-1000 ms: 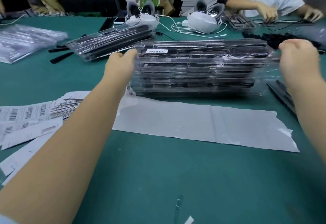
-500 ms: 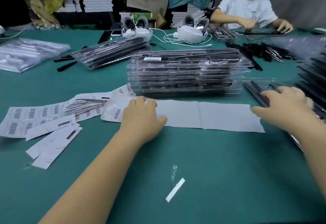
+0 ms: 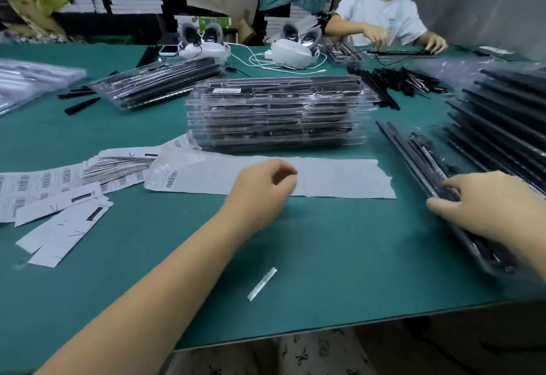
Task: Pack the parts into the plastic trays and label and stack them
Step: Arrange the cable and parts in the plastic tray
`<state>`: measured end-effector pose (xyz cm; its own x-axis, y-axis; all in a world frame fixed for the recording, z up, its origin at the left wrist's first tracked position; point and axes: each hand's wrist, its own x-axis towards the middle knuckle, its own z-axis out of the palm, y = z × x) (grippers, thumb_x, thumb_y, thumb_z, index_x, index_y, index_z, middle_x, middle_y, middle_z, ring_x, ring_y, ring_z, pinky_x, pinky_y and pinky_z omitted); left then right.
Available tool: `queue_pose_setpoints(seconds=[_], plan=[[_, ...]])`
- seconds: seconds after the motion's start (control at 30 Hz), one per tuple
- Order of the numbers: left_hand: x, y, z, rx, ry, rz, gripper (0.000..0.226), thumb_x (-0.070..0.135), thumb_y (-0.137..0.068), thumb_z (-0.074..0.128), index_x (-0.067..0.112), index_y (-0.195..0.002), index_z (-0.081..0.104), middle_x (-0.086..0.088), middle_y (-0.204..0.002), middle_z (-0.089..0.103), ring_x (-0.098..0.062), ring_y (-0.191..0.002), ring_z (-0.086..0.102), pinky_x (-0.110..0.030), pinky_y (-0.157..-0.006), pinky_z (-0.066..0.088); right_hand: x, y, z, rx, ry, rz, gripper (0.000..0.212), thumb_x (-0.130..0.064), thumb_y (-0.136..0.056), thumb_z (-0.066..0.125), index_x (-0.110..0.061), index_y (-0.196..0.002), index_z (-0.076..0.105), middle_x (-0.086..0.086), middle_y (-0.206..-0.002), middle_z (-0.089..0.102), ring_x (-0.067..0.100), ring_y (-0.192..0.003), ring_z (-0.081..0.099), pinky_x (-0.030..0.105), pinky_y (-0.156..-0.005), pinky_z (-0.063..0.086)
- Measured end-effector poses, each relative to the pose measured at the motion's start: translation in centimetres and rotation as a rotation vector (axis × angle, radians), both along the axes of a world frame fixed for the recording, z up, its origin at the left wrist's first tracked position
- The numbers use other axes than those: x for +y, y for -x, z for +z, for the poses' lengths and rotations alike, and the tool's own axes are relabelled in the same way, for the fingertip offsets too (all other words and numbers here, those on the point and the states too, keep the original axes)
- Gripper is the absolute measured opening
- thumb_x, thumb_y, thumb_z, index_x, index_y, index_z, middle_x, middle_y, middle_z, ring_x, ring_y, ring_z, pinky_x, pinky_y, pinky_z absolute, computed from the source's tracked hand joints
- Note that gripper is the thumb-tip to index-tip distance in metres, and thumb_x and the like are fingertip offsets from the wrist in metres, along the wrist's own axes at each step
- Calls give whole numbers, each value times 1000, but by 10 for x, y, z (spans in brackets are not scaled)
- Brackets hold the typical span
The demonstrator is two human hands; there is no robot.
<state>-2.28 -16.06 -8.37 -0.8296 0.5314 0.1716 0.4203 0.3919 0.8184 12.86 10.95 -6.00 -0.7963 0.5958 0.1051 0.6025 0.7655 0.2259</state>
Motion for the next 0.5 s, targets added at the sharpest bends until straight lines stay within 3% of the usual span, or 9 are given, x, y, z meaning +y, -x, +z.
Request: queue_pose_setpoints(seconds=[0.07,0.1,0.13,0.2,0.27,0.37,0.43,0.5], plan=[[33,-25,9,-640,-241,-147,14,25,-93,54,14,-98,61,-10,-96,68,-19,-72,65,-28,-71,56,-20,-3,18,93,108,17,56,-63,-73,41,-20,-95,70,5,-92,70,26,-80,61,28,-62,41],[47,-38,13,-924,-273,-231,30,34,-94,53,10,-111,56,-15,-100,66,-26,-73,68,-33,-67,58,-32,-3,26,130,153,19,55,-61,-73,39,-18,-87,70,5,-83,69,24,-70,60,27,-59,41],[60,-49,15,-1121,-274,-320,49,45,-93,51,8,-125,47,-17,-104,63,-33,-78,69,-38,-66,58,-45,-4,33,150,191,19,53,-60,-73,39,-18,-79,70,5,-73,67,22,-61,59,25,-58,42],[80,-67,19,-1295,-324,-428,67,60,-87,50,13,-135,40,-14,-106,59,-37,-80,67,-42,-66,57,-72,-6,40,163,230,45,51,-59,-76,37,-18,-74,67,5,-66,63,24,-61,58,26,-57,42],[90,-78,23,-1202,-339,-374,56,59,-86,54,13,-118,56,-6,-89,63,-26,-66,64,-35,-63,55,-91,-12,37,170,250,106,51,-59,-78,30,-20,-74,64,2,-69,59,27,-70,55,30,-57,39],[82,-81,19,-880,-327,-334,12,19,-88,61,10,-93,66,-3,-76,66,-21,-70,62,-36,-75,53,-96,-30,26,298,344,241,33,-56,-78,38,-34,-76,62,-13,-66,62,12,-69,58,28,-55,40],[63,-84,16,-833,-338,-393,16,4,-86,56,9,-98,65,-7,-83,66,-24,-79,61,-46,-85,51,-88,-45,14,548,565,293,16,-46,-78,52,-42,-81,67,-20,-71,68,4,-73,63,31,-60,48],[37,-89,16,-798,-403,-435,28,2,-85,54,9,-112,63,-11,-91,64,-27,-88,59,-55,-92,46,-81,-58,-2,818,694,276,17,-33,-83,58,-44,-92,68,-18,-86,70,8,-82,66,36,-75,51]])
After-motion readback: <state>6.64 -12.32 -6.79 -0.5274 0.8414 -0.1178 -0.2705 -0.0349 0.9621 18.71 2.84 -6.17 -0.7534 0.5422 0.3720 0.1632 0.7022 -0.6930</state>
